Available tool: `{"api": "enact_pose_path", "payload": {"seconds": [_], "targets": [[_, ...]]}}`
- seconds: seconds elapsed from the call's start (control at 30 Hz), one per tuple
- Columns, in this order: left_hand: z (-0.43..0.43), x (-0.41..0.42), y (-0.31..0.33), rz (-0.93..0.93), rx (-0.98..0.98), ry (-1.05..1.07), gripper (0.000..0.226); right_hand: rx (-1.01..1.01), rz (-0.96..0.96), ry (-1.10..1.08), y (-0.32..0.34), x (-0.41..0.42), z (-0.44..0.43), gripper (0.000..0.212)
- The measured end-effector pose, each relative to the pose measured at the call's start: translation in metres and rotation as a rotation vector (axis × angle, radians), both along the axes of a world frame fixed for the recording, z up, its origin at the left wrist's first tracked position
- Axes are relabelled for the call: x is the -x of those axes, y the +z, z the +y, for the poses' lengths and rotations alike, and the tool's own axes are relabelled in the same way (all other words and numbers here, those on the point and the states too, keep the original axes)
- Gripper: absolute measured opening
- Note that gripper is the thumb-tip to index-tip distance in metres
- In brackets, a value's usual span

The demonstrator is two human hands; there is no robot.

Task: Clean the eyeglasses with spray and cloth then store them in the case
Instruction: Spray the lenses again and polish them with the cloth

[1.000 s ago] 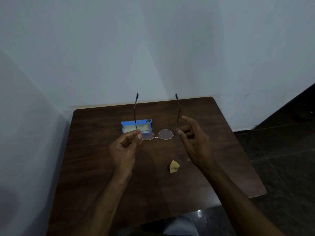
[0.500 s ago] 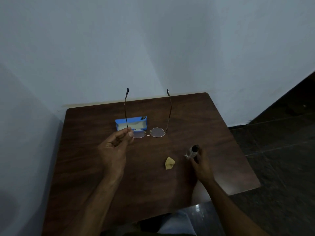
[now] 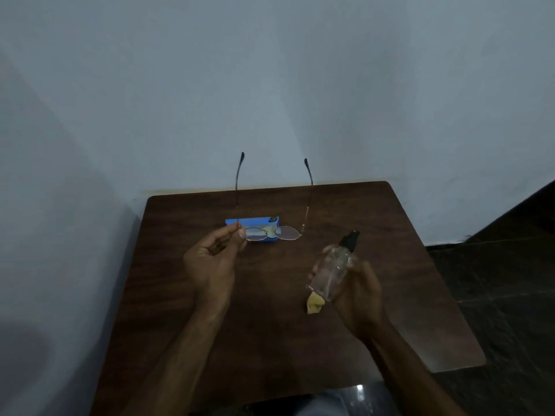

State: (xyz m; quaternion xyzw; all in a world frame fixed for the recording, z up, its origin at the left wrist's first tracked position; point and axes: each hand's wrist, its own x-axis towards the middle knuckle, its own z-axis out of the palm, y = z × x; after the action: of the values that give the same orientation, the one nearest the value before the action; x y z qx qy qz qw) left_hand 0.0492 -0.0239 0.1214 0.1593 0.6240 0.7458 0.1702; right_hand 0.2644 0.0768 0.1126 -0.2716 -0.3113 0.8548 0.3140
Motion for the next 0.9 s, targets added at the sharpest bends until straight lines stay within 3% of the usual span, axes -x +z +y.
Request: {"api": "enact_pose_path", "payload": {"seconds": [0.17, 0.23, 0.33, 0.5, 0.67, 0.9], "targets": [[-0.001, -0.004, 0.011, 0.135, 0.077, 0.039, 0.028, 0.024, 0.076, 0.217, 0.052, 0.04, -0.021, 0.04], [-0.001, -0.004, 0.016, 0.166, 0.077, 0.067, 0.028, 0.002, -0.084, 0.227, 0.064, 0.058, -0.025, 0.038], [-0.003, -0.007, 0.026, 0.183, 0.08, 0.099, 0.027, -0.218, -0.4, 0.213, 0.073, 0.082, -0.035, 0.025], [-0.007, -0.012, 0.035, 0.2, 0.081, 0.131, 0.028, -0.476, -0.432, 0.198, 0.085, 0.096, -0.054, 0.057], [-0.012, -0.013, 0.035, 0.203, 0.065, 0.144, 0.026, -0.539, -0.406, 0.258, 0.084, 0.098, -0.057, 0.06], [-0.011, -0.017, 0.037, 0.158, 0.014, 0.141, 0.029, -0.667, -0.486, 0.161, 0.076, 0.107, -0.059, 0.048]]}}
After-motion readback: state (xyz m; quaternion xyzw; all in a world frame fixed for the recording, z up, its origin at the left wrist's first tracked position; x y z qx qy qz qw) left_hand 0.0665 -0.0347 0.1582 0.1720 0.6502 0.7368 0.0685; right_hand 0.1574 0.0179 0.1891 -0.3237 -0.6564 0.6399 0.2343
